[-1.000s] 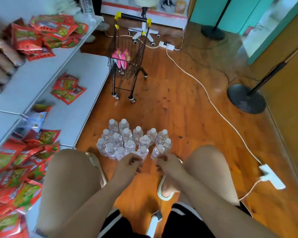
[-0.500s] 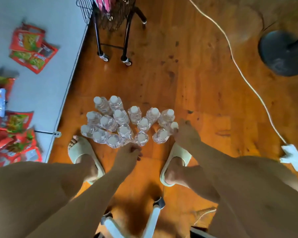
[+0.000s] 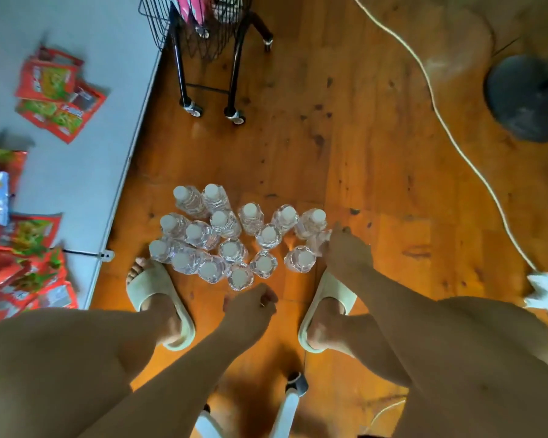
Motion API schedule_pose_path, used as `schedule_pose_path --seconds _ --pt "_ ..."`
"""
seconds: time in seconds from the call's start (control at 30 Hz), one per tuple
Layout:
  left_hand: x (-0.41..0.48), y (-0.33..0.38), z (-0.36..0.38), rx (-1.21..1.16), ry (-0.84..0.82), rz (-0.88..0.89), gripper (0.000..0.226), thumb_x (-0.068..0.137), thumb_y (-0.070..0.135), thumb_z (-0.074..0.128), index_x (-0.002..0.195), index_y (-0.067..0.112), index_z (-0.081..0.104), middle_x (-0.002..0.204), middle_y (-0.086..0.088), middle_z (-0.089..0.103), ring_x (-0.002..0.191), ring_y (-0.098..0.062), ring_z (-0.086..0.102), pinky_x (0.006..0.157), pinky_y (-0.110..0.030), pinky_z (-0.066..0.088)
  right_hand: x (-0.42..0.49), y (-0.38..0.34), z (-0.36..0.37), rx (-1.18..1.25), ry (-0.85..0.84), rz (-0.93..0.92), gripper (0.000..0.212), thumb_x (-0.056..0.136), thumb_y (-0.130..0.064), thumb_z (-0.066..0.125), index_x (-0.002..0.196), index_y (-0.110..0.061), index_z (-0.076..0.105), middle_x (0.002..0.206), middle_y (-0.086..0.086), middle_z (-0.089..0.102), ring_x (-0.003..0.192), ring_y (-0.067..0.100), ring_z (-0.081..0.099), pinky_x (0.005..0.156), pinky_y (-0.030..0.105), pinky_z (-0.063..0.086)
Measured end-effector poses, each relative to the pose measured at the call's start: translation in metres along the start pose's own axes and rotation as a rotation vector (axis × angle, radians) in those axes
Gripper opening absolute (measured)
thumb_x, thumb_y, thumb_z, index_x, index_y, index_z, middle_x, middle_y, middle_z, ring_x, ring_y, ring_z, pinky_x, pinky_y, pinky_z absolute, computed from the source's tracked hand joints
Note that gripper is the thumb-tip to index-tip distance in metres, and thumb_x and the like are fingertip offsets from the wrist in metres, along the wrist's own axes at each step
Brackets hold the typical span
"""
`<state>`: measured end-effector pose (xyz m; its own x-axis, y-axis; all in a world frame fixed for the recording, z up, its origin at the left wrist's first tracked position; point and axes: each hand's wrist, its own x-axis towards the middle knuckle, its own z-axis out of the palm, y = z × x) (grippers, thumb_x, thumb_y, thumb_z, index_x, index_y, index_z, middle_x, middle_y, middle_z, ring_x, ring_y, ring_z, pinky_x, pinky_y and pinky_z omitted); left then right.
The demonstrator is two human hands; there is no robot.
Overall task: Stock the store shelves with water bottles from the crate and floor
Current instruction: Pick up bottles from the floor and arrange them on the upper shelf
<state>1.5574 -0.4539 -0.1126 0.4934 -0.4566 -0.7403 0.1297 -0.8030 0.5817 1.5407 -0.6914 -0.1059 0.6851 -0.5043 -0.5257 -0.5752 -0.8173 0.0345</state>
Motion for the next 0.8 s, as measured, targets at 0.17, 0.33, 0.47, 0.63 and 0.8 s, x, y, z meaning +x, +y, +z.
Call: schedule_pose_path --seconds 0.17,0.33,0.47,0.63,0.8 --pt "-0.042 0.025 -0.008 0.026 0.035 0.132 0.017 0.087 0.030 0.054 0.095 0.044 0.058 0.093 0.010 0.067 0.087 -0.016 0.065 0.085 -0.047 0.053 -0.074 0.013 -0.042 0.016 0.271 -0.101 0.041 0.100 -0.037 0.045 0.126 -0.005 0.047 0.099 0.013 0.069 0.086 0.035 0.068 0.058 0.032 0.039" --pt "-0.095 0.044 -0.010 -0.022 0.132 0.316 0.060 0.085 0.013 0.075 0.136 0.024 0.046 0.121 0.006 0.053 0.107 -0.017 0.055 0.083 -0.029 0.046 -0.173 0.023 -0.105 0.172 0.541 -0.257 0.029 0.089 -0.042 0.056 0.085 -0.013 0.050 0.061 0.009 0.062 0.053 0.034 0.060 0.044 0.029 0.031" --pt "-0.135 0.052 -0.019 0.079 0.243 0.510 0.103 0.068 0.044 0.088 0.150 0.040 0.026 0.145 0.016 0.037 0.127 -0.006 0.040 0.103 -0.032 0.039 -0.235 0.015 -0.142 0.475 0.523 -0.336 0.030 0.082 -0.046 0.054 0.079 -0.017 0.053 0.054 -0.003 0.055 0.053 0.020 0.055 0.047 0.035 0.037" --pt "-0.183 0.040 -0.028 0.040 -0.021 0.407 0.073 0.063 0.061 0.089 0.122 0.033 0.055 0.114 0.009 0.070 0.106 -0.014 0.067 0.096 -0.043 0.055 -0.254 0.007 -0.119 0.980 0.431 -0.244 0.034 0.086 -0.043 0.065 0.068 -0.015 0.057 0.053 0.003 0.049 0.053 0.024 0.051 0.053 0.038 0.043" --pt "-0.219 0.023 -0.026 -0.215 -0.018 0.331 0.056 0.077 0.050 0.084 0.119 0.022 0.059 0.102 -0.001 0.077 0.091 -0.019 0.075 0.089 -0.043 0.059 -0.271 -0.018 -0.043 1.771 -0.055 0.097 0.056 0.091 -0.062 0.061 0.097 -0.008 0.072 0.086 0.011 0.072 0.076 0.023 0.067 0.068 0.038 0.056"
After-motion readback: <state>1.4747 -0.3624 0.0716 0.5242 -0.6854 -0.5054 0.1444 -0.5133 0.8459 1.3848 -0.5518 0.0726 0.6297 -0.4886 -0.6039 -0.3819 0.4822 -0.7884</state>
